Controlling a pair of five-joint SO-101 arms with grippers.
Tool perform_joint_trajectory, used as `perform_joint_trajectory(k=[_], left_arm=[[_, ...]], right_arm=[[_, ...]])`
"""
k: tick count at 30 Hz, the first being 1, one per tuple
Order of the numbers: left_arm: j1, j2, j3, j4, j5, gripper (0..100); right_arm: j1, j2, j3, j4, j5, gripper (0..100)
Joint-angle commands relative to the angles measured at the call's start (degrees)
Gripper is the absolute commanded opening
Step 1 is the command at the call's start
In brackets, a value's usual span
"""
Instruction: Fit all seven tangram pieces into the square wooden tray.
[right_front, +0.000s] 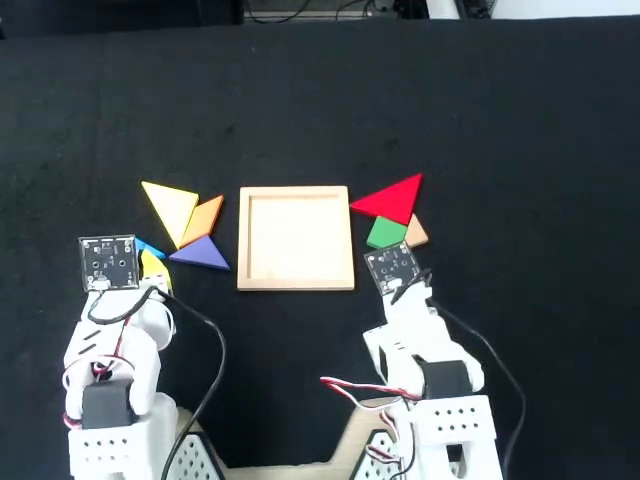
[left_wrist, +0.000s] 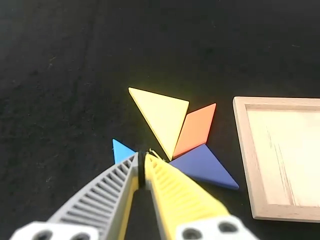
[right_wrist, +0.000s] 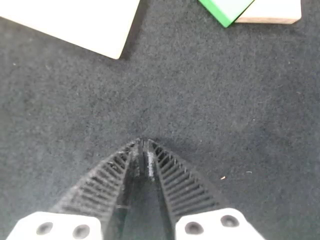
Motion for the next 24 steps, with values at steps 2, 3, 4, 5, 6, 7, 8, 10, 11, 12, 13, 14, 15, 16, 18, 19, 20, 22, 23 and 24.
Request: perform_joint_trajectory(k=[2, 3, 4, 5, 6, 7, 8, 10, 11, 12, 13, 14, 15, 16, 18, 19, 20, 22, 23, 24], left_arm=[[0.4, -0.4, -0.3, -0.1, -0.5, 3], [0.4, -0.4, -0.2, -0.2, -0.5, 3], [0.4, -0.4, -0.1, -0.2, -0.5, 3], [0.4, -0.4, 0.0, -0.2, -0.5, 3], [0.5, -0.4, 0.1, -0.2, -0.5, 3], [0.7, -0.4, 0.1, -0.2, -0.5, 3], [1.0, -0.4, 0.1, -0.2, -0.5, 3], [1.1, -0.4, 0.1, -0.4, -0.5, 3], [1.1, -0.4, 0.2, -1.1, -0.5, 4], [1.1, -0.4, 0.5, -2.0, -0.5, 5], [1.1, -0.4, 1.4, -2.8, -0.5, 7], [1.1, -0.4, 2.1, -3.9, -0.5, 8], [1.1, -0.4, 2.6, -4.9, -0.5, 9], [1.1, -0.4, 3.1, -5.9, -0.5, 9], [1.0, -0.4, 3.9, -7.0, -0.5, 9], [1.0, -0.4, 4.1, -7.0, -0.5, 9], [1.0, -0.4, 4.2, -7.0, -0.5, 9], [1.0, -0.4, 4.2, -7.0, -0.5, 9], [1.0, -0.4, 4.3, -6.9, -0.5, 9], [1.0, -0.4, 4.3, -6.8, -0.5, 9]], right_arm=[[-1.0, -0.7, -1.5, 0.0, 0.4, 1.2], [-1.0, -0.7, -1.5, 0.0, 0.4, 1.2], [-1.0, -0.7, -1.5, 0.0, 0.4, 1.2], [-1.0, -0.7, -1.5, 0.0, 0.4, 1.2], [-1.0, -0.7, -1.5, 0.0, 0.4, 1.2], [-1.0, -0.7, -1.5, 0.0, 0.4, 1.2], [-1.0, -0.7, -1.5, 0.0, 0.4, 1.2], [-1.0, -0.7, -1.5, 0.0, 0.4, 1.2], [-1.1, -0.7, -1.5, 0.0, 0.4, 1.2], [-1.2, -0.7, -1.5, 0.0, 0.4, 1.2], [-1.2, -0.7, -1.5, 0.0, 0.4, 1.2], [-1.6, -0.7, -1.5, 0.0, 0.4, 1.2], [-2.1, -0.7, -1.5, 0.1, 0.4, 1.2], [-2.5, -0.7, -1.5, 0.1, 0.4, 1.2], [-2.5, -0.7, -1.5, 0.1, 0.4, 1.2], [-2.6, -0.7, -1.5, 0.1, 0.4, 1.2], [-2.6, -0.7, -1.5, 0.1, 0.4, 1.2], [-2.6, -0.7, -1.5, 0.1, 0.4, 1.2], [-2.6, -0.7, -1.5, 0.1, 0.4, 1.2], [-2.6, -0.7, -1.5, 0.1, 0.4, 1.2]])
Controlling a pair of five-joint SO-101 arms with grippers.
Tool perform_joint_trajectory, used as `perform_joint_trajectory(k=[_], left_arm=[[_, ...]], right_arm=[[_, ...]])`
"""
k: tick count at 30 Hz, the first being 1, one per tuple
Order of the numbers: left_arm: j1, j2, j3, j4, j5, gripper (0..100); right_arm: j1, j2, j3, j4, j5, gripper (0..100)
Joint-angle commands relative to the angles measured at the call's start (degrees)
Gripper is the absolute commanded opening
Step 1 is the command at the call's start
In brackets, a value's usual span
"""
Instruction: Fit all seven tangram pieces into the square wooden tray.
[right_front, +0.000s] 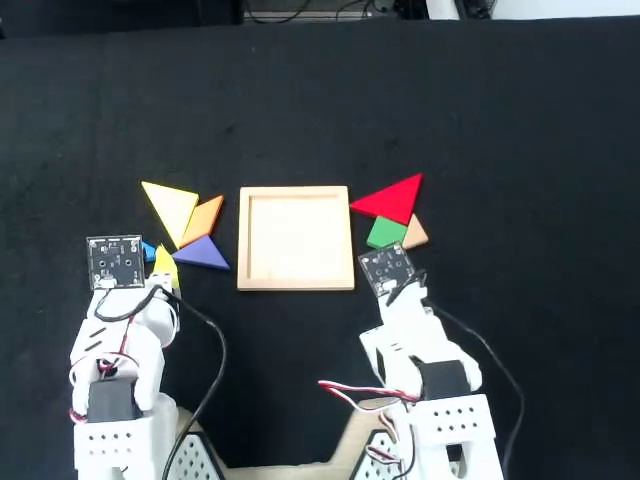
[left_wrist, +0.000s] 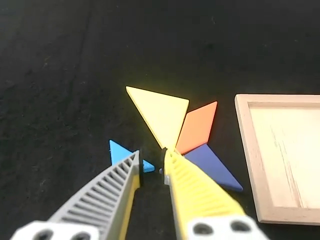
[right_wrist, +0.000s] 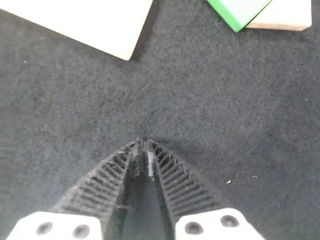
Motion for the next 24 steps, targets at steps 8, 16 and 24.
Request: perform_joint_trajectory(k=[8, 16, 24], left_arm=[[0.6, -0.4, 0.6, -1.5, -0.9, 9], [0.6, -0.4, 0.6, -1.6, -1.0, 9], [0.6, -0.4, 0.8, -1.6, -1.0, 9]], right_arm=[[4.6, -0.7, -15.5, -0.8, 0.4, 1.2], [13.0, -0.7, -36.9, -0.3, 0.5, 1.2], [13.1, -0.7, -37.5, -5.0, 5.2, 1.2]])
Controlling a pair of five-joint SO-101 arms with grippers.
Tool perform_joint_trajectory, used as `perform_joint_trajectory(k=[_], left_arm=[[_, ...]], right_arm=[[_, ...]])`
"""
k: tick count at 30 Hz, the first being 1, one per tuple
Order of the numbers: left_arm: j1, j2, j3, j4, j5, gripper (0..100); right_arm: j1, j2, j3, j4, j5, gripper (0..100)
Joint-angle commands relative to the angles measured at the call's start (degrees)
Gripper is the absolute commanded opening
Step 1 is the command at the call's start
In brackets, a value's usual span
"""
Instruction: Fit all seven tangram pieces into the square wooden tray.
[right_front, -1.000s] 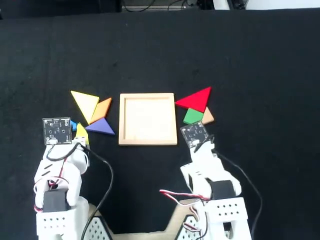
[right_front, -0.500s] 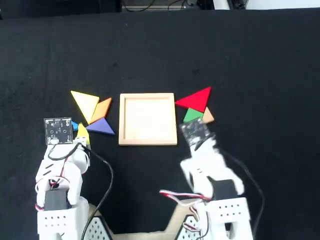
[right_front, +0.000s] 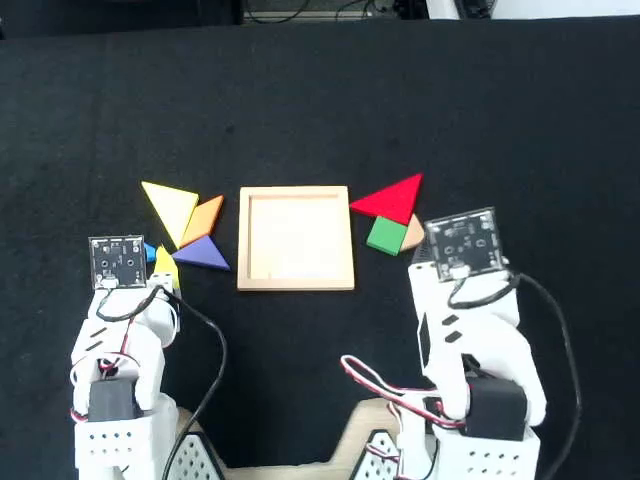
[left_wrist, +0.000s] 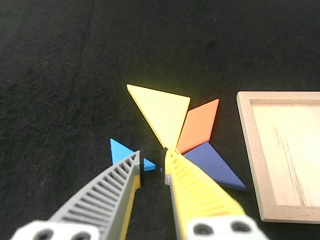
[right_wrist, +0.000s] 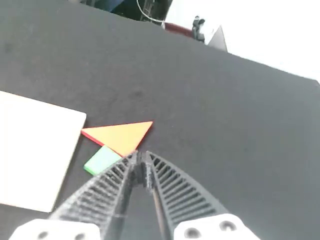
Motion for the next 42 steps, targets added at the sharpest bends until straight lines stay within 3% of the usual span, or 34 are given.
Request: perform_joint_trajectory(k=[1, 10, 15, 23, 27, 31, 38, 42], left_arm=[[0.6, -0.4, 0.0, -1.1, -0.4, 9], [0.7, -0.4, -0.6, -1.1, 0.1, 10], [0.7, -0.4, -0.5, -2.3, 6.7, 10], [0.6, -0.4, 0.1, -2.5, 6.3, 10], [0.7, -0.3, 0.7, -2.5, 1.8, 9], [0.7, -0.2, 0.5, -2.4, 1.6, 9], [4.2, -0.2, -3.1, 5.7, 1.7, 10], [8.6, -0.1, -4.9, 7.8, 1.2, 10]], right_arm=[[2.0, 0.0, -3.4, -8.4, -0.9, 1.2], [4.0, 0.7, -3.3, -11.2, -1.3, 1.2], [3.8, 5.3, -21.9, 0.3, -5.8, 1.2], [3.0, 38.5, -48.9, 19.0, -8.2, 1.8], [-0.6, 56.7, -57.4, 29.1, -8.0, 16.2], [-7.4, 68.3, -66.5, 35.7, 4.1, 29.0], [-13.2, 70.7, -74.0, 35.5, 25.8, 20.5], [-13.0, 74.8, -72.8, 35.2, 26.1, 21.1]])
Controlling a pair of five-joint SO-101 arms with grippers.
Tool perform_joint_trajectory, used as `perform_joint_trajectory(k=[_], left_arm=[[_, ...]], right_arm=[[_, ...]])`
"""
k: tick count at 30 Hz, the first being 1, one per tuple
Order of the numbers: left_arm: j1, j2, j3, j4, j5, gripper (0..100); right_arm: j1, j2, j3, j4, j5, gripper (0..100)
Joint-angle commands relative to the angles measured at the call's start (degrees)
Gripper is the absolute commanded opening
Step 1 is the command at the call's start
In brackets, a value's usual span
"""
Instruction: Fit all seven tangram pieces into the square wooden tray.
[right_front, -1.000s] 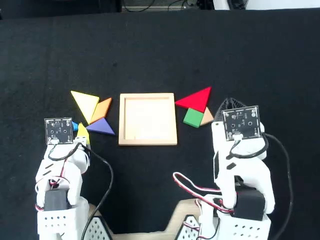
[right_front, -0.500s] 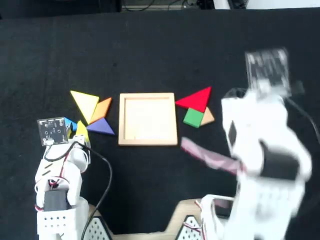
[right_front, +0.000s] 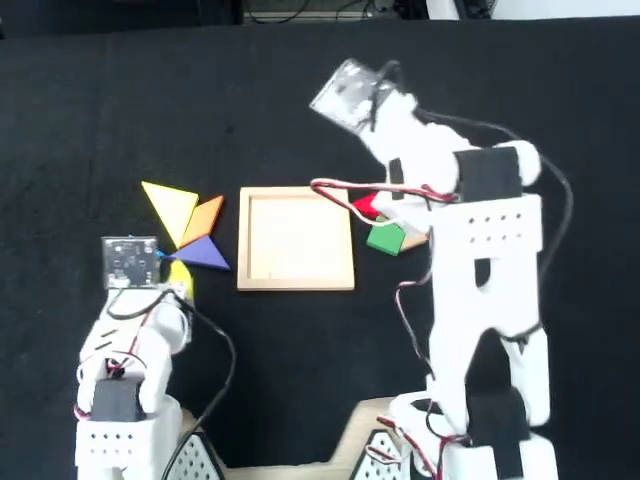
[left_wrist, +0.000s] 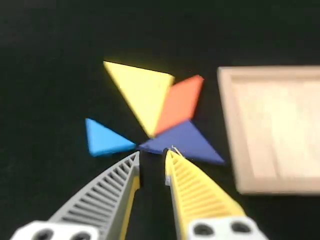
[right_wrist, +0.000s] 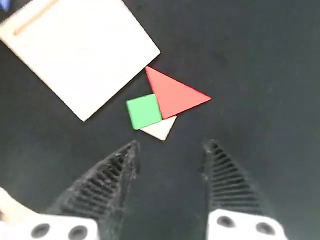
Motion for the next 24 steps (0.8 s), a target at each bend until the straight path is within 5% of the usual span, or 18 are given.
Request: perform_joint_trajectory(k=[1, 7, 12, 18, 24], left_arm=[[3.4, -0.1, -4.8, 0.5, -1.0, 10], [4.0, 2.8, -19.0, 2.5, -0.4, 10], [5.4, 22.7, -30.3, 0.2, 0.4, 10], [5.5, 50.6, -32.8, -11.8, 0.7, 10], [1.3, 63.9, -24.9, -30.9, 0.7, 9]], right_arm=[[0.0, 3.5, -2.2, -0.4, 1.0, 22.1], [1.6, 12.4, -4.2, -1.9, 4.2, 24.9], [3.3, 16.9, -4.0, -6.2, 7.7, 15.3], [8.6, 25.7, -4.1, -12.5, 8.0, 19.6], [8.7, 32.9, -4.2, -15.7, 12.8, 22.6]])
